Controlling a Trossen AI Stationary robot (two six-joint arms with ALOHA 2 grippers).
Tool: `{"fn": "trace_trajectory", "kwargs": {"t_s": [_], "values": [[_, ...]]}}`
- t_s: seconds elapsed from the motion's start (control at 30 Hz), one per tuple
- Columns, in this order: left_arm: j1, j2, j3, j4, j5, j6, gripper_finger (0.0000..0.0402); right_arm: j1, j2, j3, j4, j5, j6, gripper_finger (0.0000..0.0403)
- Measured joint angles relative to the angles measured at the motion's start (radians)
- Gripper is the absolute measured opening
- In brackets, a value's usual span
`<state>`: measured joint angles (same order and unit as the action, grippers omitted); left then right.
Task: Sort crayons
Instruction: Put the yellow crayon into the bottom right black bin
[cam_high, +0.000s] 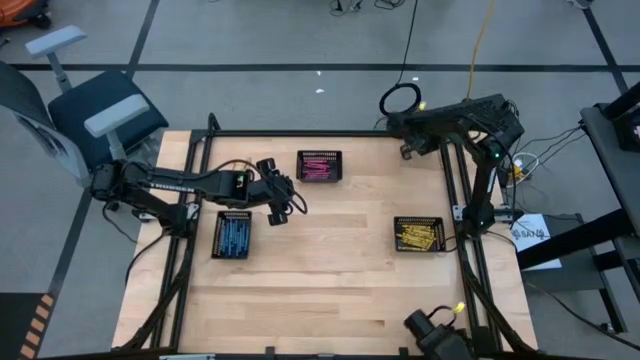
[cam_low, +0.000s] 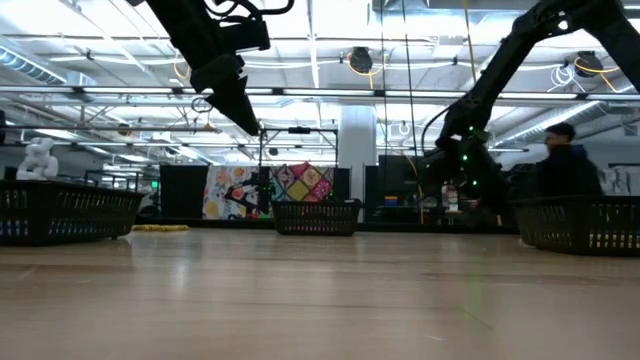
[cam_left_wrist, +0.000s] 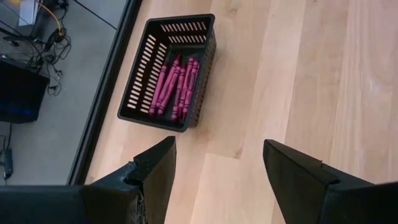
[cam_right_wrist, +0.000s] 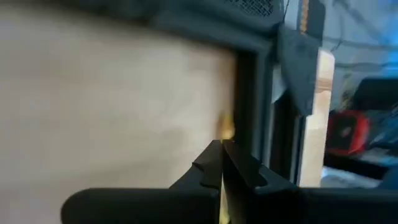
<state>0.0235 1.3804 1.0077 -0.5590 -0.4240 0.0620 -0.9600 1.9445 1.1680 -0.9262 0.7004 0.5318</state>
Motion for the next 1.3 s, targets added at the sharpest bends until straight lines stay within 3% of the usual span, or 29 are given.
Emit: {"fn": "trace_trajectory", "kwargs": {"t_s": [0.17,0.33,0.43,0.57,0.73,0.93,1.17,1.3], "values": [[0.0,0.0,0.0,-0.004,0.0,-0.001,0.0238,-0.061,-0.01,0.039,0.036,-0.081,0.031,0.0],[0.0,0.0,0.0,0.007,-0.007,0.023,0.0238,-0.058,-0.011,-0.003,0.255,-0.123,-0.058,0.0],[0.013,0.0,0.0,0.008,-0.059,0.045,0.0238,-0.052,-0.011,-0.015,0.347,-0.108,-0.146,0.0],[0.054,0.0,0.0,0.054,-0.135,0.052,0.0238,-0.027,-0.031,-0.016,0.352,-0.012,-0.285,0.0],[0.16,0.0,0.0,0.161,-0.232,0.078,0.0238,0.041,-0.139,-0.034,0.413,-0.017,-0.438,0.0],[0.354,0.0,0.0,0.127,-0.216,0.068,0.0238,0.185,-0.378,-0.167,0.617,-0.191,-0.499,0.0],[0.539,0.01,0.0,-0.006,-0.116,-0.027,0.0238,0.36,-0.589,-0.399,1.017,-0.542,-0.416,0.0],[0.617,0.037,0.0,-0.153,-0.042,-0.092,0.0238,0.454,-0.631,-0.515,1.223,-0.599,-0.423,0.0]]}}
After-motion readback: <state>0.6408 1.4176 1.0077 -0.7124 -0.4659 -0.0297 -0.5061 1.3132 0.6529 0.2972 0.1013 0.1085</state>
